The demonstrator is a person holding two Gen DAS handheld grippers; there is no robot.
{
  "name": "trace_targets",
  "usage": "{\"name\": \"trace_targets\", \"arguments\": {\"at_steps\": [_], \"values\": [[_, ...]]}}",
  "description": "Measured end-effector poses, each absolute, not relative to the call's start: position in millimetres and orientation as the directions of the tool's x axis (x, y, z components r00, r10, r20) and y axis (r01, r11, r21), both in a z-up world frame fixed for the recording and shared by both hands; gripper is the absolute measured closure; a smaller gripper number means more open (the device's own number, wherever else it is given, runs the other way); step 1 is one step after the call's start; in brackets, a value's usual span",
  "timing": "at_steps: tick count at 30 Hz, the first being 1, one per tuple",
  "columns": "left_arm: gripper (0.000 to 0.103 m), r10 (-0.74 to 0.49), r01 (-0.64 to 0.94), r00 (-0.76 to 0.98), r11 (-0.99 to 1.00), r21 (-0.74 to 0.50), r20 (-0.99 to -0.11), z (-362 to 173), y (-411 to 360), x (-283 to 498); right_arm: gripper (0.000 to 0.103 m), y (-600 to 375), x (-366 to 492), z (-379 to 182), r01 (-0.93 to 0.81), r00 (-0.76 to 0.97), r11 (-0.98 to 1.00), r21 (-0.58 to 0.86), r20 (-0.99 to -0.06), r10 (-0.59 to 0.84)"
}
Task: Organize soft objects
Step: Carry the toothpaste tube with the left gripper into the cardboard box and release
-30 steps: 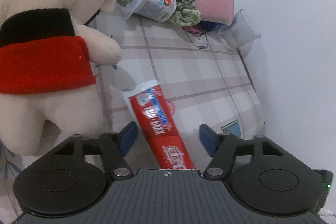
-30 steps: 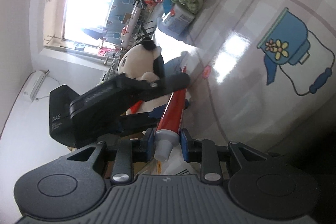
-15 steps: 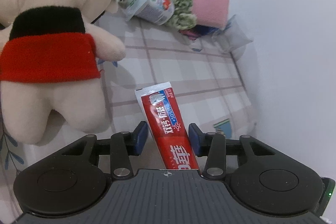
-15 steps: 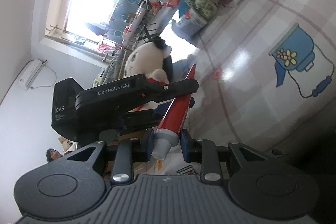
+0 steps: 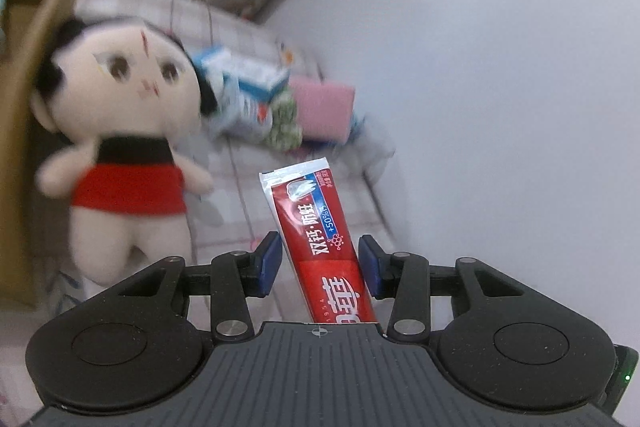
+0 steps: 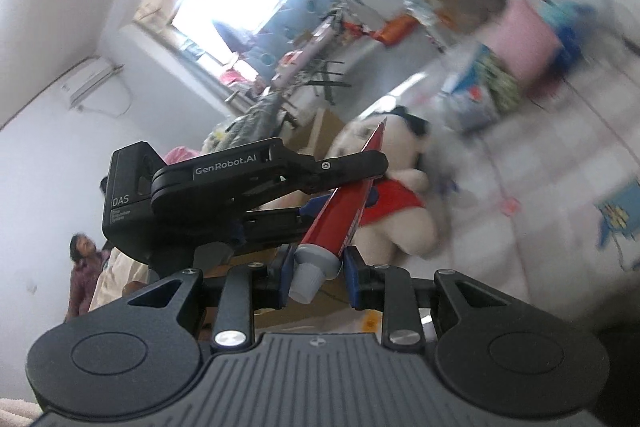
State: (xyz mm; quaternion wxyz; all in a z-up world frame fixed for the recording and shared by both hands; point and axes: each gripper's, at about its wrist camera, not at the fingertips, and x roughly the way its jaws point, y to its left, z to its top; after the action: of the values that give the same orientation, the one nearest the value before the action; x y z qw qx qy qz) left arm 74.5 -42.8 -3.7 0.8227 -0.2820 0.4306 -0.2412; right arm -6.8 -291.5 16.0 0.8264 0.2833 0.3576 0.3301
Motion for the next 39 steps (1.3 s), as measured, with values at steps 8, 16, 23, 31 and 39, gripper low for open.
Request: {"name": "trace_targets", "arguments": {"at_steps": [8, 16, 23, 31, 39], "values": [[0.062, -0.554, 0.110, 0.666, 0.735, -0.669, -0.499, 51, 34, 49, 0.091, -218, 11, 62, -0.506, 0.440, 0.562, 0.654, -0.364, 0.821], [0.062, -0.386, -0.057, 0.734, 0.784, -0.618, -0.558, 76, 120, 78, 0.091, -127, 88, 59, -0.566, 0.266, 0.426, 0.706, -0.332, 0.905], [0.062, -0.342, -0.217, 0.666, 0.761, -0.611, -0.663, 45, 182, 155, 0.091, -59, 166, 33, -0.518, 0.199, 0.453, 0.725, -0.413, 0.889], [0.062, -0.405, -0.302, 0.535, 0.728, -0.616, -0.741, -8, 215, 244, 0.091, -21, 219, 19, -0.538, 0.281, 0.589, 0.603, -0.530, 0.800], [0.061, -0.418, -0.376, 0.435, 0.720, -0.583, -0.798, -63, 216, 303, 0.061, -27, 182, 55, -0.644, 0.563, 0.731, 0.226, -0.507, 0.653]]}}
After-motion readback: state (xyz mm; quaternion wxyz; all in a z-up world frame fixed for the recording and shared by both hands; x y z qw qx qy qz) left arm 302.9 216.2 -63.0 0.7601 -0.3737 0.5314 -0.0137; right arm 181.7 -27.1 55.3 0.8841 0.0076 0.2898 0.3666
